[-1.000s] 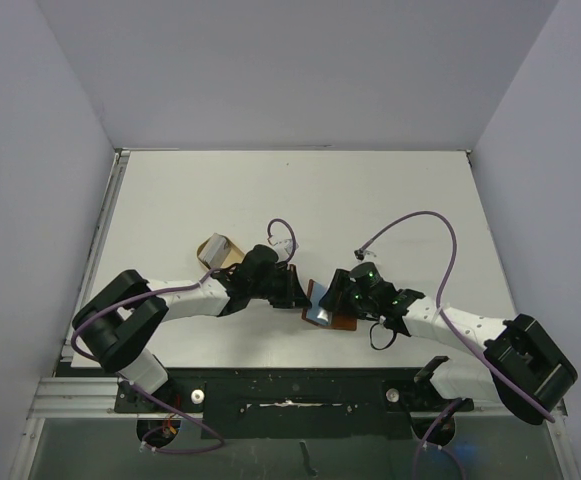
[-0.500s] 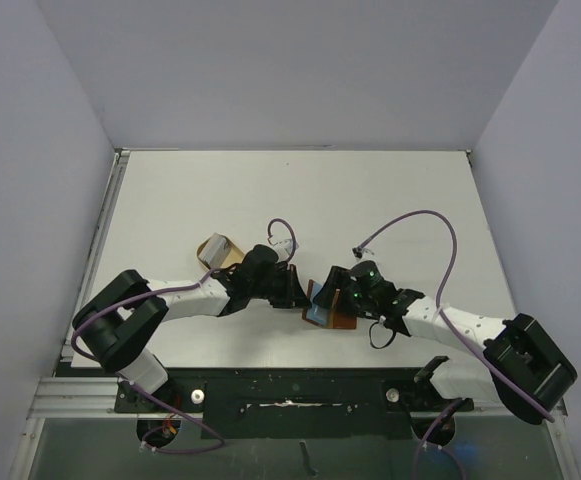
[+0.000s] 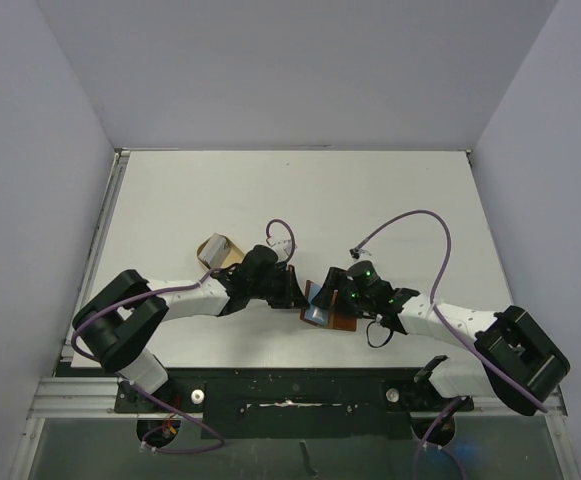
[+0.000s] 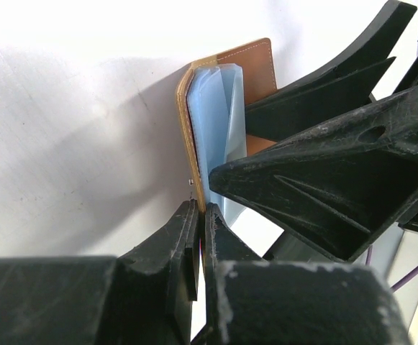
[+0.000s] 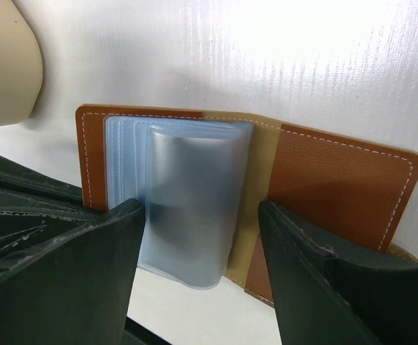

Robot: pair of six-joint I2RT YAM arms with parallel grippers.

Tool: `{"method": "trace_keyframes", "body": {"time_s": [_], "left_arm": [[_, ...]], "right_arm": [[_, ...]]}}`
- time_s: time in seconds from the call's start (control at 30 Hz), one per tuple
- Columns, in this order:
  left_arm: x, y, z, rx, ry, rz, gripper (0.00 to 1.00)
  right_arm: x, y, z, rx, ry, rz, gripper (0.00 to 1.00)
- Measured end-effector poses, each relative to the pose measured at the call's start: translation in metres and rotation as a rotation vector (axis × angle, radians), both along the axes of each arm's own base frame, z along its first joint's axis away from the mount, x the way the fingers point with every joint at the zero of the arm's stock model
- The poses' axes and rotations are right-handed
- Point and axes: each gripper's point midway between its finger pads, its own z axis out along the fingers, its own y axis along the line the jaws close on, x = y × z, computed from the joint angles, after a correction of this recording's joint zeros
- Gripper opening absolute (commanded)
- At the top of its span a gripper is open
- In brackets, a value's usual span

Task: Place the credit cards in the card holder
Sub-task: Open the card holder at the center of the board.

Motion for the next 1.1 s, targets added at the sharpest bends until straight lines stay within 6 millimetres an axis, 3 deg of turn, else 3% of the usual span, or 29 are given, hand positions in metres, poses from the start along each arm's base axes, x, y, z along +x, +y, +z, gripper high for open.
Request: {"method": "trace_keyframes", "body": {"time_s": [0.27,0.5,0.67,0.93,1.1], "left_arm": [[0.000,0.000,0.000,0.000,0.000,0.000,0.00],[0.000,-0.001,0.001,-0.004,-0.002,-0.002,0.00],[0.001,-0.003,0.005,-0.008,-0.005,0.000,0.00],[0.005,-0.006,0.012,-0.018,-0.017,0.004,0.00],[0.004,-0.005,0.012,-0.018,-0.007,0.011,0.00]], "right_arm": [[0.002,-0.010,-0.001,-0.065,0.001,-0.034,0.64],[-0.005,-0.051,0.002,-0.237,0.021,-0.123,0.64],[-0.012,-0.068,0.025,-0.261,-0.008,-0.155,0.63],[0.005,-0.041,0.085,-0.050,-0.175,-0.135,0.51],[0.011,-0.017,0.093,0.048,-0.207,-0.077,0.47]]}}
